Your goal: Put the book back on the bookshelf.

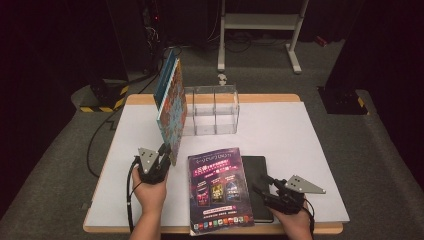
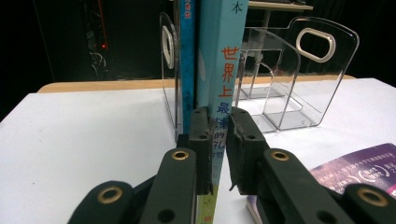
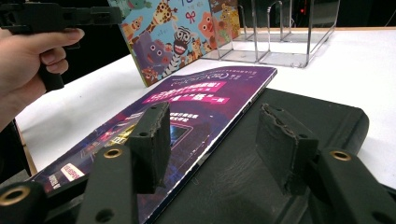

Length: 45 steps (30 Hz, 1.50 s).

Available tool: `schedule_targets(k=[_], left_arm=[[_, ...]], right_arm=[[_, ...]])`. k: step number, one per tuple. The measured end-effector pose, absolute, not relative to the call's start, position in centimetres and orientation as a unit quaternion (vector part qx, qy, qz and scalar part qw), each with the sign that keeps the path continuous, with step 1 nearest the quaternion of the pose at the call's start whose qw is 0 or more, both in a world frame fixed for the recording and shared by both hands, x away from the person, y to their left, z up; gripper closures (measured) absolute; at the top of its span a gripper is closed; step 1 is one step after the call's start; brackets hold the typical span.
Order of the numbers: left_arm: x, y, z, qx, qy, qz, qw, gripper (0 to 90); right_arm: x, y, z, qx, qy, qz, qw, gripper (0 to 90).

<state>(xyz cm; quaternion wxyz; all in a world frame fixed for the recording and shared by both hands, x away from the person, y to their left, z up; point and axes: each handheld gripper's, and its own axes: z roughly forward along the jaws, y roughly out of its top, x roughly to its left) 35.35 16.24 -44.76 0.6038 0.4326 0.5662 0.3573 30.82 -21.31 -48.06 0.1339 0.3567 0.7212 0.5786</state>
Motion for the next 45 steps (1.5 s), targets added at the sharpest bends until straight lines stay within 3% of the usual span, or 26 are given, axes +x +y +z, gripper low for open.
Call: schedule_targets(k=[26, 45], left_arm=[[35.9, 16.1, -44.8, 0.430, 0.565, 0.359, 0.605, 78.8], [35.1, 17.2, -45.0, 0.455, 0.562, 0.320, 0.612, 55.7]], right_arm=[[30.8, -21.3, -48.0, 0.355, 0.722, 0.578, 0.135, 44.5], [30.9, -21.3, -48.2, 0.355, 0.726, 0.572, 0.144, 43.7]])
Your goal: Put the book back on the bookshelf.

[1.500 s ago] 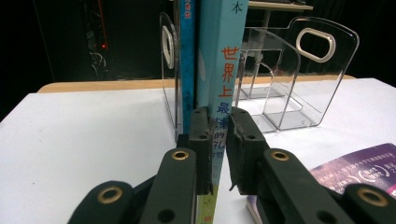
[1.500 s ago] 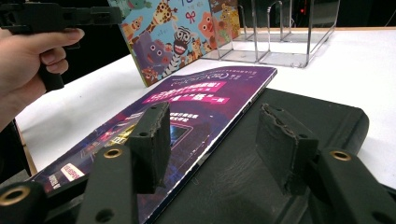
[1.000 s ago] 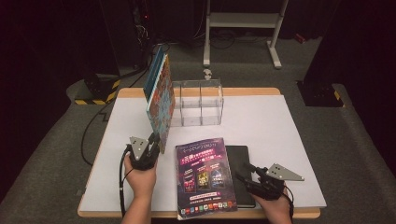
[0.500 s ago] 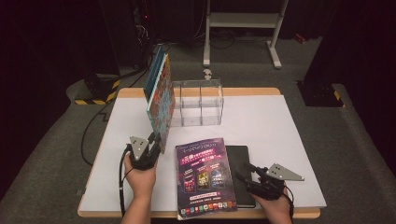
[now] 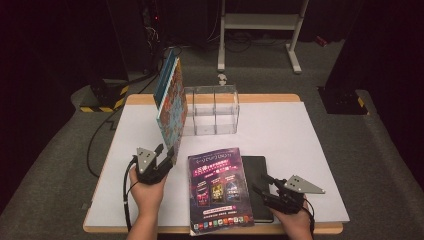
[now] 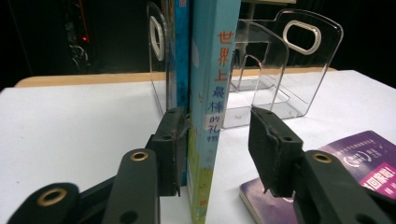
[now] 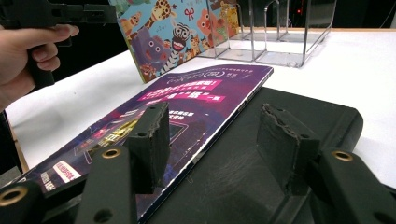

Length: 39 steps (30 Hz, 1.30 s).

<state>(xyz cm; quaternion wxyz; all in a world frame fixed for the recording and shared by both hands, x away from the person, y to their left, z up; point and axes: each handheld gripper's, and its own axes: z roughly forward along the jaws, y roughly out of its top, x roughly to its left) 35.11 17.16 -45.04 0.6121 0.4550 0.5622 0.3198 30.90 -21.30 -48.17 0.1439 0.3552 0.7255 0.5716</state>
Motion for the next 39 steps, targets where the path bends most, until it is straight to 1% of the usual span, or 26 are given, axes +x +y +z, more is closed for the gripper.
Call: schedule_targets(k=[3, 6, 10, 14, 16, 28, 36, 39], left_arm=[[35.1, 17.1, -45.3, 0.461, 0.561, 0.310, 0.614, 52.1], [35.0, 17.1, -45.6, 0.468, 0.562, 0.313, 0.606, 46.7], [34.9, 17.1, -46.2, 0.483, 0.564, 0.299, 0.599, 42.5], [34.8, 16.9, -47.0, 0.506, 0.567, 0.295, 0.579, 42.8], [34.7, 16.8, -47.3, 0.511, 0.568, 0.289, 0.576, 40.9], [33.8, 17.0, -49.0, 0.527, 0.580, 0.254, 0.567, 35.6], [33.2, 16.8, -50.2, 0.553, 0.582, 0.227, 0.552, 32.2], [32.9, 16.6, -50.8, 0.575, 0.580, 0.216, 0.534, 30.9]], right_arm=[[30.9, -21.3, -48.2, 0.354, 0.727, 0.570, 0.147, 43.7], [30.9, -21.3, -48.2, 0.353, 0.728, 0.569, 0.149, 43.8], [30.9, -21.3, -48.2, 0.351, 0.729, 0.567, 0.153, 43.6], [31.0, -21.3, -48.2, 0.350, 0.730, 0.566, 0.156, 43.5], [31.0, -21.3, -48.3, 0.348, 0.730, 0.566, 0.159, 43.5], [31.1, -21.1, -48.3, 0.343, 0.736, 0.558, 0.170, 42.4], [31.2, -21.1, -48.3, 0.348, 0.740, 0.547, 0.177, 41.5], [31.3, -21.2, -48.4, 0.348, 0.740, 0.546, 0.181, 40.4]])
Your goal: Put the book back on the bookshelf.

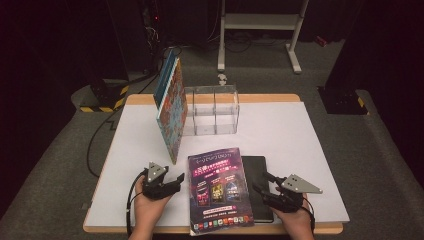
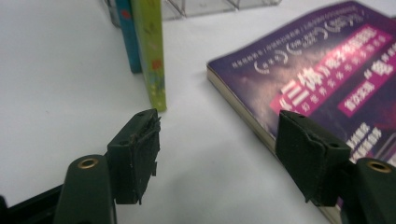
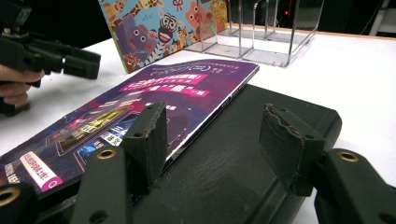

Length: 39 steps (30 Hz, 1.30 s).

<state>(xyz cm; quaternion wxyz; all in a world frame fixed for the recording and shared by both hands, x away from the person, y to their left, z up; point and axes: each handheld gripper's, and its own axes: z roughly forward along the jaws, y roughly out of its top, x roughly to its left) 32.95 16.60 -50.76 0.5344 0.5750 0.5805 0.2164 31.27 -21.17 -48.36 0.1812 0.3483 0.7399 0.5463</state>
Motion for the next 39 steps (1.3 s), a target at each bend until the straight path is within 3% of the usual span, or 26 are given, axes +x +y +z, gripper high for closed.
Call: schedule_targets(k=[4, 10, 19, 39], left_arm=[[32.4, 15.8, -51.3, 0.593, 0.576, 0.197, 0.528, 25.4], [32.2, 14.6, -51.2, 0.601, 0.577, 0.166, 0.527, 27.6], [33.1, 12.6, -51.1, 0.602, 0.580, 0.107, 0.538, 23.1], [32.8, 12.3, -51.4, 0.600, 0.582, 0.105, 0.539, 21.1]], right_arm=[[31.3, -21.1, -48.5, 0.350, 0.741, 0.542, 0.184, 39.8], [31.3, -21.0, -48.5, 0.353, 0.744, 0.535, 0.190, 37.8], [31.4, -21.0, -48.5, 0.358, 0.747, 0.527, 0.192, 36.3], [31.2, -20.2, -48.8, 0.365, 0.762, 0.498, 0.196, 34.8]])
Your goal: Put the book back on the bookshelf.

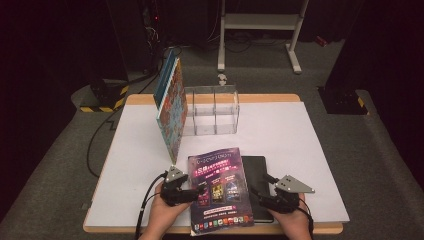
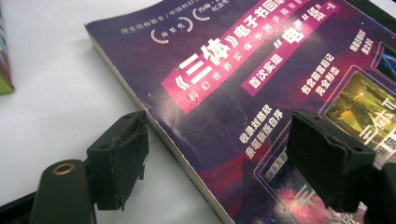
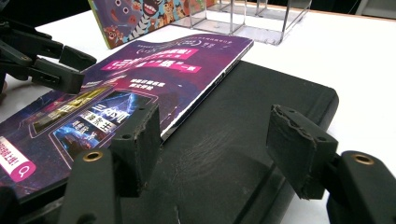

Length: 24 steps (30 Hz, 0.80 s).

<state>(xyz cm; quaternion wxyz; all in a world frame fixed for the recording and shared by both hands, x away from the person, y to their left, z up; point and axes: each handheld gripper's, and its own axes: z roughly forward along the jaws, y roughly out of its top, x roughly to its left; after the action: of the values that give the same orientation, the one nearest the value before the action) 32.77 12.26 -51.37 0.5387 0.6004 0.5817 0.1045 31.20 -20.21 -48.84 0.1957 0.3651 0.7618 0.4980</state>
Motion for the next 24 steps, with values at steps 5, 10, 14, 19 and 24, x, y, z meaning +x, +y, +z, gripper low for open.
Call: schedule_targets(k=[5, 10, 14, 19, 24], left_arm=[[32.44, 12.24, -51.28, 0.603, 0.579, 0.087, 0.542, 18.2], [32.15, 11.84, -51.28, 0.598, 0.581, 0.081, 0.547, 13.8], [32.13, 11.78, -51.28, 0.600, 0.581, 0.081, 0.544, 13.4], [32.19, 11.67, -51.26, 0.595, 0.584, 0.076, 0.547, 12.9], [32.29, 11.69, -51.21, 0.590, 0.585, 0.065, 0.553, 12.9]], right_arm=[[31.18, -20.27, -48.74, 0.363, 0.761, 0.501, 0.196, 34.7], [31.19, -20.39, -48.64, 0.360, 0.760, 0.504, 0.196, 34.6], [31.15, -20.33, -48.56, 0.359, 0.761, 0.504, 0.195, 34.5], [31.12, -20.12, -48.52, 0.355, 0.763, 0.504, 0.193, 34.3], [31.04, -19.99, -48.52, 0.355, 0.765, 0.502, 0.194, 34.3]])
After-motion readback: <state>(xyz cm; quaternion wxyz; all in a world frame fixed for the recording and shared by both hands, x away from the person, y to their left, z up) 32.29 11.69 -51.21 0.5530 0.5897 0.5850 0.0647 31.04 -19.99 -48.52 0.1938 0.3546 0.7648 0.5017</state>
